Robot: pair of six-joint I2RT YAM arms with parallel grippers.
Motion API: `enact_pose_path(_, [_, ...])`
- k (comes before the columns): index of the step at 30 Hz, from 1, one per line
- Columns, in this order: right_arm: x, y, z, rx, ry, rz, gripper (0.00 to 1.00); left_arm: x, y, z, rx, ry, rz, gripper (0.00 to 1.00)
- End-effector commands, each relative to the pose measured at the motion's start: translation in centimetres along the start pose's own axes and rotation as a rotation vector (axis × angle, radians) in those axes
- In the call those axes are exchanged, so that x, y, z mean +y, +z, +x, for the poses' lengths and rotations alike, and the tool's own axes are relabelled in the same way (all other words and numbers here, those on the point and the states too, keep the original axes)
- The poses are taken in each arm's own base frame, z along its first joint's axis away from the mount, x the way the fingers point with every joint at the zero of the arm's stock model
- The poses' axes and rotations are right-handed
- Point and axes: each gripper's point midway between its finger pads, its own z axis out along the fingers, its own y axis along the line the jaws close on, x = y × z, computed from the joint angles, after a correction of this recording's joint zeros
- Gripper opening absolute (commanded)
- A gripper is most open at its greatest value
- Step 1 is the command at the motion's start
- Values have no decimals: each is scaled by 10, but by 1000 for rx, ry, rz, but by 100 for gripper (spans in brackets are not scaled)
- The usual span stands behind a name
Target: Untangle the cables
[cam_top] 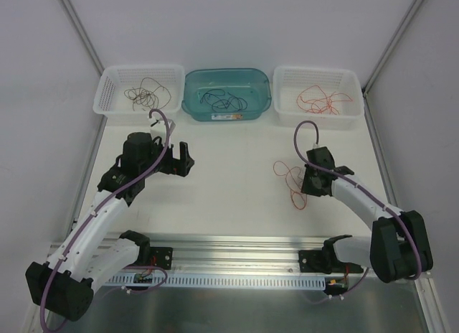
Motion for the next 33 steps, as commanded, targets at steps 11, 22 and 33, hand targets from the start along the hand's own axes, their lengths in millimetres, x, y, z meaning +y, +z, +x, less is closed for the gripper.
enact_pose_path(11, [93, -108, -66, -279, -168, -277, 1, -15, -9, -8, -44, 9, 73, 99])
enact_pose_path(22, [133, -222, -103, -489, -282, -523, 1, -17, -10, -7, -44, 6, 85, 99])
enact_pose_path(33, [113, -269, -159, -666, -388, -347, 1, -15, -10, -7, -45, 9, 75, 99])
